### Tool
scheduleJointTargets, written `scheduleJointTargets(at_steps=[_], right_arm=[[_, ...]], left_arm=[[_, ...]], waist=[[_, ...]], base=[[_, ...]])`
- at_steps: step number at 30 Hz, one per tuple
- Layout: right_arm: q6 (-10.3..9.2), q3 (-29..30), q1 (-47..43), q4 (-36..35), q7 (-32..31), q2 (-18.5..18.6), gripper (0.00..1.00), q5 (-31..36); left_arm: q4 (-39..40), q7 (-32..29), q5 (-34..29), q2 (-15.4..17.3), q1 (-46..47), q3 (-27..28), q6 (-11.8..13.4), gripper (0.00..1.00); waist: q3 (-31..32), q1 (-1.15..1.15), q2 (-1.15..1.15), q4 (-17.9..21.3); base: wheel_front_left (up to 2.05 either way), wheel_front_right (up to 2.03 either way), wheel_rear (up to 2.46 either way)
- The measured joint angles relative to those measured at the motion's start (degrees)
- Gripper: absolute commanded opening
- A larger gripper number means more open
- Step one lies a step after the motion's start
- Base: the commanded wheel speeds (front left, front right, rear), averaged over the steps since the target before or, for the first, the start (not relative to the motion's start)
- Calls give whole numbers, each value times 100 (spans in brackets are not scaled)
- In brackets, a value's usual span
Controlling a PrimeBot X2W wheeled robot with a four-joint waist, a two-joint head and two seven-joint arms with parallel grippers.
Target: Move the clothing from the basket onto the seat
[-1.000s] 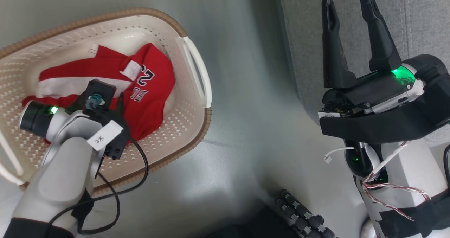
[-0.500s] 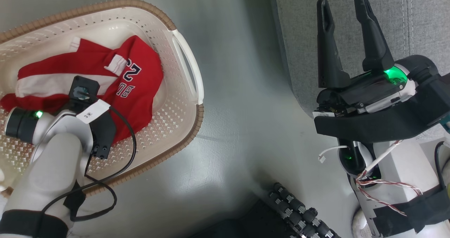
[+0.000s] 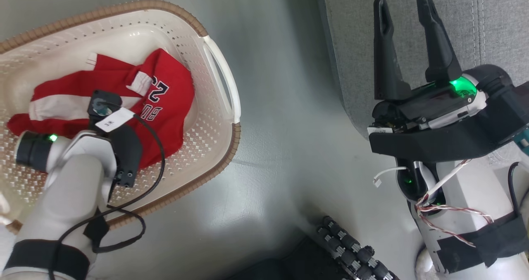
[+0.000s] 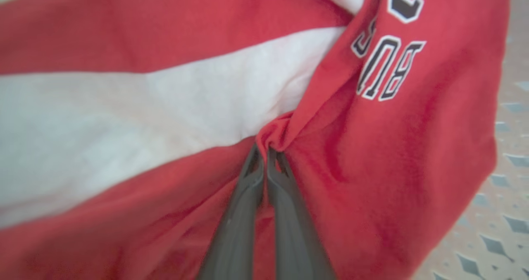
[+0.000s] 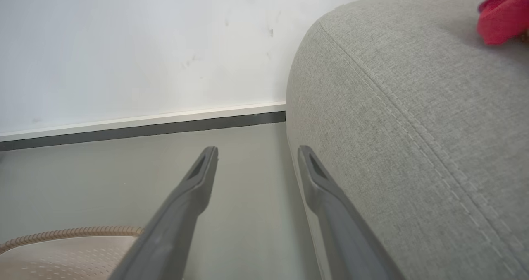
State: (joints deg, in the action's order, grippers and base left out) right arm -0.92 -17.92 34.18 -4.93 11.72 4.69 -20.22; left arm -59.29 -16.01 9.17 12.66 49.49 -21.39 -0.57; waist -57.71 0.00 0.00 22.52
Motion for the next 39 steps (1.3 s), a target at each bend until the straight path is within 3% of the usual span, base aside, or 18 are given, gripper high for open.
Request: scheduleJointTargets(at_steps=[8, 19, 24, 39], right_arm=[[43, 26, 73, 146, 57, 32, 100, 26], [93, 55, 173, 335, 99, 232, 100, 220], [103, 49, 166, 480, 105, 309, 100, 260], [143, 54, -290, 889, 98, 564, 100, 291]], left_arm=[[-176, 222, 36, -145, 17, -21, -47, 0], [-291, 999, -14, -498, -145, -199, -102, 0], [-286, 1501, 137, -736, -324, -98, -97, 0], [-277, 2736, 792, -917, -667, 408, -193, 0]], waist=[[203, 0, 0, -125], [673, 0, 0, -465], [967, -1, 0, -653], [2083, -1, 0, -1208]], base=[[0, 0, 0], [0, 0, 0], [0, 0, 0], [0, 0, 0]])
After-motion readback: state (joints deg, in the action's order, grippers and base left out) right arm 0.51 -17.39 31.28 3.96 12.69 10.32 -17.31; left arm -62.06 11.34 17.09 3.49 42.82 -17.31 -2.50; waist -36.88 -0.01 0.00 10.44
